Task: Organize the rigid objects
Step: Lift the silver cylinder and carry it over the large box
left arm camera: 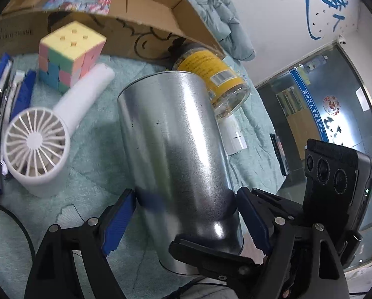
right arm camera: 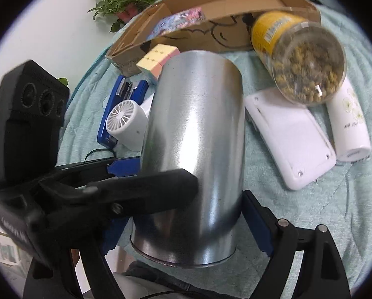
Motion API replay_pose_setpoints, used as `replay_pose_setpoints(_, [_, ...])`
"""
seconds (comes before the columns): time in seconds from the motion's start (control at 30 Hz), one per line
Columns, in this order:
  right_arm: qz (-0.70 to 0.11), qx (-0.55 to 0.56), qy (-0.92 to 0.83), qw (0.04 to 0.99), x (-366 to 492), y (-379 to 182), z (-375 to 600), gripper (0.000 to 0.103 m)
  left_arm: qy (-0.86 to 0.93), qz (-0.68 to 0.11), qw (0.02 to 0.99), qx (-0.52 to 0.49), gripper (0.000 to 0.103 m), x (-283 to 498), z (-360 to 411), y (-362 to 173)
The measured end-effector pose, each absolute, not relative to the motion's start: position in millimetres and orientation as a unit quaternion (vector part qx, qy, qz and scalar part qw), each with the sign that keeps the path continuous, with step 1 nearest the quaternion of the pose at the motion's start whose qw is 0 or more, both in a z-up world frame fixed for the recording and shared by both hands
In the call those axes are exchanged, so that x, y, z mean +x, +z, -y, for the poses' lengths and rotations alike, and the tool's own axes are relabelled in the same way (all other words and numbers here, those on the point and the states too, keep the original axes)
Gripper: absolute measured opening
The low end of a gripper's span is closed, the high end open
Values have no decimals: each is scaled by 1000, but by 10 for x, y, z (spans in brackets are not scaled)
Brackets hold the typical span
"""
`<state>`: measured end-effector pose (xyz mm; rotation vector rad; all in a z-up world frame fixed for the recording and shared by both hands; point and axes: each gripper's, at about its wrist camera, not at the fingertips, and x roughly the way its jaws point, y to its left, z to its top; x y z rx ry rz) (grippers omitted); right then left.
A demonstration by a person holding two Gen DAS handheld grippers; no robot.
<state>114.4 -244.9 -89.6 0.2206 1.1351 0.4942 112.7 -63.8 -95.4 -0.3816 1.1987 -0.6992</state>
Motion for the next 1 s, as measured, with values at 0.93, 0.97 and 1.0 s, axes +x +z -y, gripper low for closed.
replay_pose_setpoints(0.93, [-371,46,243,895,1751,311,2066,85,-297,-397,863,-99,81,1745,362,644])
replay_pose_setpoints(0.97, [-370,46,242,896,1794,335,2060,85,-295,-396,864,-100,81,1789,352,679])
replay_pose_setpoints(1.0, [-369,45,243,896,1808,362,2053,85,-293,-394,865,-99,81,1824,348,706])
